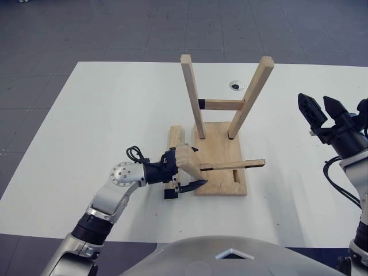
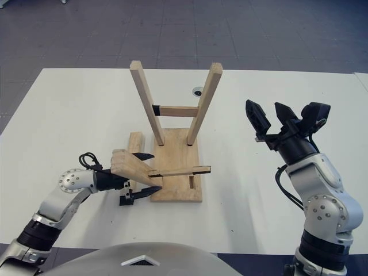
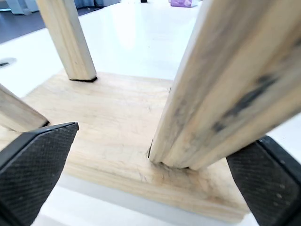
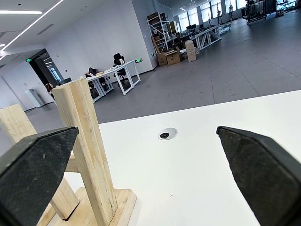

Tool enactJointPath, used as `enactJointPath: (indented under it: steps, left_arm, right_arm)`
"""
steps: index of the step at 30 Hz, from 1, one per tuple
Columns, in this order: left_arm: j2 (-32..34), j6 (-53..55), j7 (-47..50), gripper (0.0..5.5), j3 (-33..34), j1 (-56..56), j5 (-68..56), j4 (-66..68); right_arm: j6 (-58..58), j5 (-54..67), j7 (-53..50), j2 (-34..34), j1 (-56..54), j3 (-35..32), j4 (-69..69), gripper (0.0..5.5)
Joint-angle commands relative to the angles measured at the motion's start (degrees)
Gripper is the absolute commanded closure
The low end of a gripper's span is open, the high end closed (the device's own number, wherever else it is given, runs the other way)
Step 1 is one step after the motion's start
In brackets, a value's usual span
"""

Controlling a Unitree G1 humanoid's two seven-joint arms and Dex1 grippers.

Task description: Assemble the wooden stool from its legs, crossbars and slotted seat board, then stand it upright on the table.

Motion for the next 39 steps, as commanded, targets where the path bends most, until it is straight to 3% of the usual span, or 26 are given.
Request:
enactJointPath:
  steps: [1, 12, 18, 26, 39]
  left_arm:
    - [2.02, 0.95, -0.85, 0.01, 3.66, 2.32, -2.0, -4.61]
    - [6.57, 1.26, 0.21, 0.01, 9.27, 14.44, -0.99, -17.24]
    - [1.51, 6.42, 17.03, 0.01, 12.27, 20.7, 9.42, -21.25]
    - [-12.47, 21.75, 37.22, 0.01, 2.88, 32.08, 16.75, -32.23]
    - [-20.85, 27.92, 50.82, 0.01, 1.97, 32.17, 25.77, -31.12]
  right_arm:
    - [0.05, -0.17, -0.32, 0.31, 0.12, -0.82, -0.55, 0.0]
    - [0.0, -0.25, -0.37, 0.32, 0.02, -1.08, -0.92, 0.0]
    - [-0.05, -0.23, -0.56, 0.42, 0.61, -1.46, -1.34, 0.0]
    - [-0.13, -0.62, -1.13, 0.94, 1.85, -1.92, -2.19, 0.0]
    - [-0.12, -0.59, -2.11, 2.29, 3.46, -1.57, -4.66, 0.0]
